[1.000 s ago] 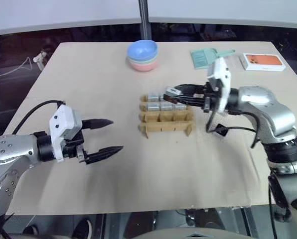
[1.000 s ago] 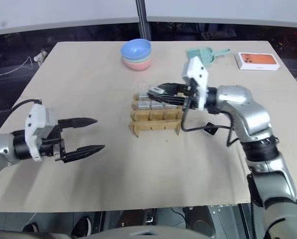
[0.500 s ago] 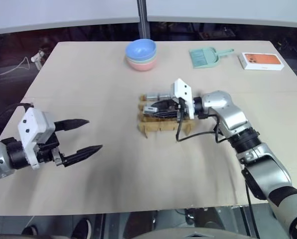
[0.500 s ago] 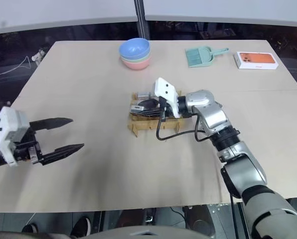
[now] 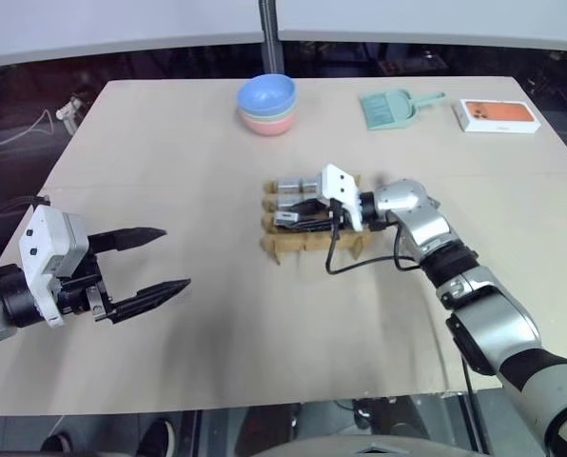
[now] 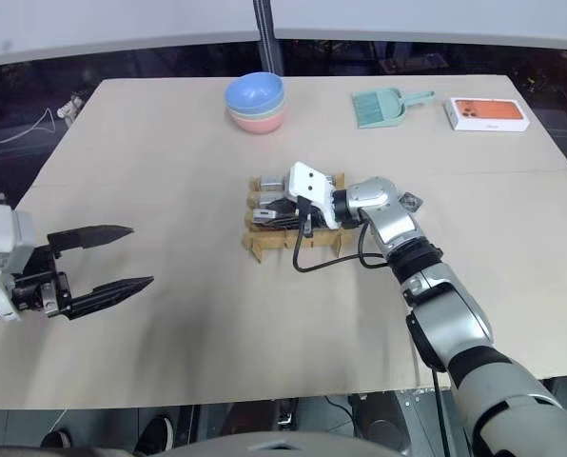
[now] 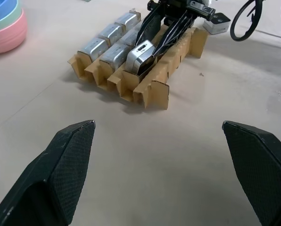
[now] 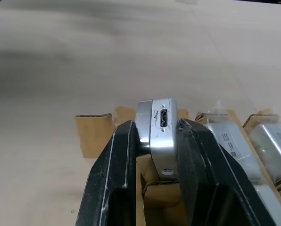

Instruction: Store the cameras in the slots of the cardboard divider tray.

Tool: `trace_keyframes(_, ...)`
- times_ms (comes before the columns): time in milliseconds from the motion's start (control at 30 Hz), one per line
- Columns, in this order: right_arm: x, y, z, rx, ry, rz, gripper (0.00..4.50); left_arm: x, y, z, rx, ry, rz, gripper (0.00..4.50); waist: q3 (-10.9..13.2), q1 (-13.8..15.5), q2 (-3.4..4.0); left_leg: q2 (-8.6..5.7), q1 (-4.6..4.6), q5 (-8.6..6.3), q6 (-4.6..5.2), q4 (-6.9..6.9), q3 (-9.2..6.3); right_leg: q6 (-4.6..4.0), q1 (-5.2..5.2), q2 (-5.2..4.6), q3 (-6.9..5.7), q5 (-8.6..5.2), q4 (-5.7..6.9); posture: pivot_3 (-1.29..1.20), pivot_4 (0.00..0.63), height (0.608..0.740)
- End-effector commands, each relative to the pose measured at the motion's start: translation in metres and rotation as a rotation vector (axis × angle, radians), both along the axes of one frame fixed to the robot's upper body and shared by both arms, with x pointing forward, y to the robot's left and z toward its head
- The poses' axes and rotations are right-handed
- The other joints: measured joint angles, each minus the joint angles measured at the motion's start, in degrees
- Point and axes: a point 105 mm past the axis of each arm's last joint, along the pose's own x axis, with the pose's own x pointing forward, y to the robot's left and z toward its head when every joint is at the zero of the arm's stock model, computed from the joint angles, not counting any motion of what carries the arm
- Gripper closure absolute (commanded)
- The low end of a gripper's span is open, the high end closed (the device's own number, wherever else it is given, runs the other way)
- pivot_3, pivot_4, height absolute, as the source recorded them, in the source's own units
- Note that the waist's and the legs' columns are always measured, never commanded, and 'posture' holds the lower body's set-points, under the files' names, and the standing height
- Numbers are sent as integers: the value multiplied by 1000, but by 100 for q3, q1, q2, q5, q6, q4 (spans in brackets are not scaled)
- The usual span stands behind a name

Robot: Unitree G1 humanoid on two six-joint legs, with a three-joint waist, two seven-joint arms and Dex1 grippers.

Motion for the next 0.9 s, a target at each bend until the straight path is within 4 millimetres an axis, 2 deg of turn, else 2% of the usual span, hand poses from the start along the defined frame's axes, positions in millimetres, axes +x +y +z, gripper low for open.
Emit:
trace_keyframes(33,-6,6,16,40,40,63,3824,0,0,4,13,-30,-3,0,0,-6,0,1,0,0,0,0,-1,0,0,0,0,0,1,0,150,740)
trace_keyframes(200,0,8,12,22,11,28,3824,2,0,5,12,-37,-2,0,0,-52,0,1,0,-1,-2,-1,0,0,0,-1,0,1,0,0,150,740)
trace_keyframes(267,5,11,20,60,-48,1,2779,2,-1,5,10,-37,-3,0,0,-81,0,0,0,-1,-3,-1,0,0,0,-1,0,1,0,0,150,740)
trace_keyframes(300,7,11,23,74,-57,-10,2441,2,-2,5,8,-38,-4,0,0,-94,1,0,0,-1,-3,-1,0,0,0,-1,0,1,0,0,150,740)
trace_keyframes(433,14,8,27,89,-81,-44,387,2,-3,5,4,-37,-9,0,4,-102,1,1,0,0,-4,-1,-1,-1,-1,-1,0,2,4,0,150,740)
trace_keyframes(467,16,6,31,106,-92,-62,95,2,-4,5,4,-35,-13,0,3,-100,1,1,0,0,-4,-1,-1,-1,-2,-1,0,2,4,0,150,740)
trace_keyframes(567,22,-3,54,208,-120,-121,95,3,-6,5,0,-32,-26,0,6,-95,3,1,0,1,-5,-1,-3,-1,-1,-1,0,2,5,0,150,740)
trace_keyframes(667,16,-17,68,261,-122,-125,95,8,-7,5,-5,-32,-36,0,9,-90,2,0,-1,1,-5,-1,-5,-1,-1,-5,-1,2,6,0,150,740)
trace_keyframes(767,2,-21,62,232,-114,-87,95,11,-7,5,-6,-30,-45,0,8,-85,1,0,-1,0,-5,-1,-7,-1,-1,-5,-2,2,6,0,150,740)
trace_keyframes(900,-11,-12,37,81,-250,-29,95,15,-8,6,-10,-32,-68,0,9,-105,2,-1,0,-1,-3,-2,-1,0,-4,-4,0,2,10,0,150,740)
